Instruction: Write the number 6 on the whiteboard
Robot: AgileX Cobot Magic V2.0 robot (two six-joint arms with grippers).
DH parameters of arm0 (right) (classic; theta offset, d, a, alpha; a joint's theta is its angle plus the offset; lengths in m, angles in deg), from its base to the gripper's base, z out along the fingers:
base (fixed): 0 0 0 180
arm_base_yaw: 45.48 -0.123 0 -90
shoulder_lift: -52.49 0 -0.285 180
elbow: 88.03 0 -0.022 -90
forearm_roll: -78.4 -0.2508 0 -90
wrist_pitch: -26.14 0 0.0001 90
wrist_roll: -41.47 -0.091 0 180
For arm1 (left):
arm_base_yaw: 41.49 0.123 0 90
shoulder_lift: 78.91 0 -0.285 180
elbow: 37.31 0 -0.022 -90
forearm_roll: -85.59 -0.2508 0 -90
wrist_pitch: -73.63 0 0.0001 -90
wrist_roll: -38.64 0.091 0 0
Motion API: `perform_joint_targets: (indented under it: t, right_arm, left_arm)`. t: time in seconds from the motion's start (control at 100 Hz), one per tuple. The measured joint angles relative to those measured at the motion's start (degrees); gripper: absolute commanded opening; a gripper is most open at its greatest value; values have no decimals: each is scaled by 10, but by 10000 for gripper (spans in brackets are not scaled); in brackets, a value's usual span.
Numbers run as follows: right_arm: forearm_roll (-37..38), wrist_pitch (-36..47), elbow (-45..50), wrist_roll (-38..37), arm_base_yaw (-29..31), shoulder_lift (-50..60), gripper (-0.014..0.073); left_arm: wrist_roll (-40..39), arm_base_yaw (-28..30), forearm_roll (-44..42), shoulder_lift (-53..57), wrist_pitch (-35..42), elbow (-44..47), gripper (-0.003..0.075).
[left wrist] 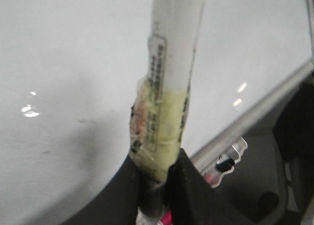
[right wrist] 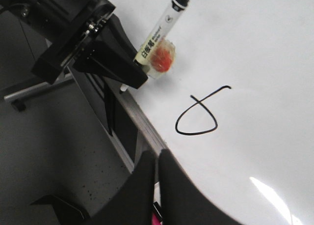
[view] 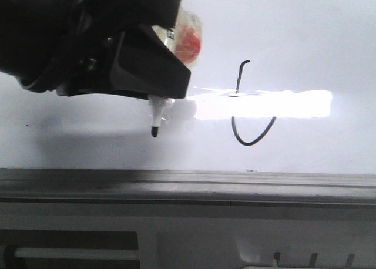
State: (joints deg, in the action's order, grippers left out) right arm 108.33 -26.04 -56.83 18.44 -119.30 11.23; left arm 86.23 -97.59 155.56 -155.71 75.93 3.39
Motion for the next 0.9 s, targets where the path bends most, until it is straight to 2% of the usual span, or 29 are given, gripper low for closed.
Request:
perform_joint_targets:
  t: [0.31, 0.82, 0.9]
  right_arm:
    - [31, -30, 2, -36, 0, 54, -59]
    - [32, -30, 2, -38, 0, 54, -60]
    - [32, -30, 2, -38, 0, 54, -60]
  left_arm:
    - [-1, 1, 89, -59, 79, 2, -19]
    - [-3, 0, 109, -80, 81, -4, -18]
    - [-3, 0, 110, -80, 82, -4, 2]
